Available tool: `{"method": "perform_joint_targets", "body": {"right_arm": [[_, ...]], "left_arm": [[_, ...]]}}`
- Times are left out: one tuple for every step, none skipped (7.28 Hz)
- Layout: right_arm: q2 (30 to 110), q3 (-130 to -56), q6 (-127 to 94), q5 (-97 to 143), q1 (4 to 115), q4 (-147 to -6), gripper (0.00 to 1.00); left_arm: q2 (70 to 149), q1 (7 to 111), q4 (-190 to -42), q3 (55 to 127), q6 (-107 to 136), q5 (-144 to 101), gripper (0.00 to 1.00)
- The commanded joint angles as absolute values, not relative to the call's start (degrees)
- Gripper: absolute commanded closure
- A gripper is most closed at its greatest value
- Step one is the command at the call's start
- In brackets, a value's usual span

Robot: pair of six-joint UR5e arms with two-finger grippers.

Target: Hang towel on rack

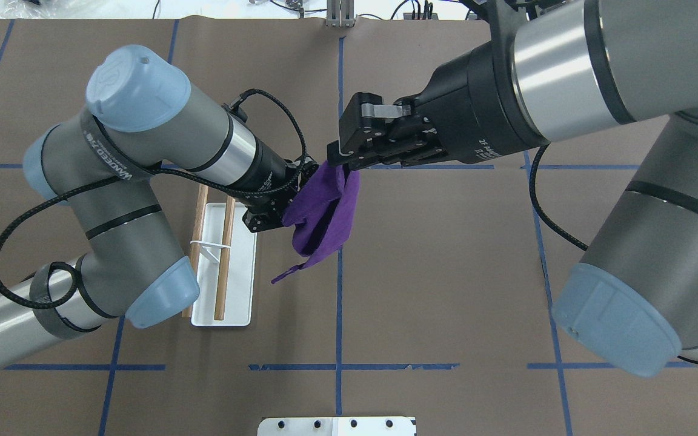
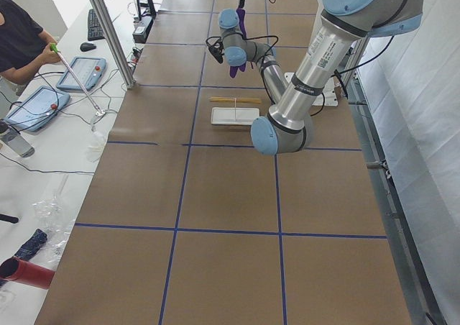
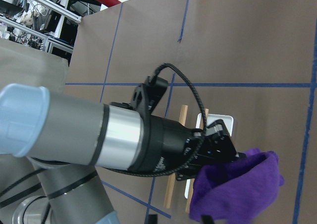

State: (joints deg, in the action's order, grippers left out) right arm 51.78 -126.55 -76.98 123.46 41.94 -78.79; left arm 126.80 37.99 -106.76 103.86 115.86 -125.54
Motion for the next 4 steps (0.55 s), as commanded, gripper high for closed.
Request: {"method": "perform_joint_targets", "body": {"right_arm": [[55.97, -127.79, -76.65, 122.7, 41.84, -78.66, 0.0], [57.81, -128.92, -76.55, 122.7, 42.01, -78.58, 0.0], [58.79, -129.98, -76.55, 122.7, 42.36, -78.66, 0.0], [60.89, -131.12, -76.55, 122.7, 43.15, -78.58, 0.0]], "left_arm": [[126.39, 41.56, -107.22, 103.89, 115.4, -125.42, 1.0], [126.21, 42.88, -107.57, 104.23, 115.49, -125.51, 1.0], [125.78, 43.5, -107.75, 105.46, 115.75, -125.33, 1.0], [122.03, 43.42, -112.8, 106.69, 116.1, -121.16, 1.0]]}}
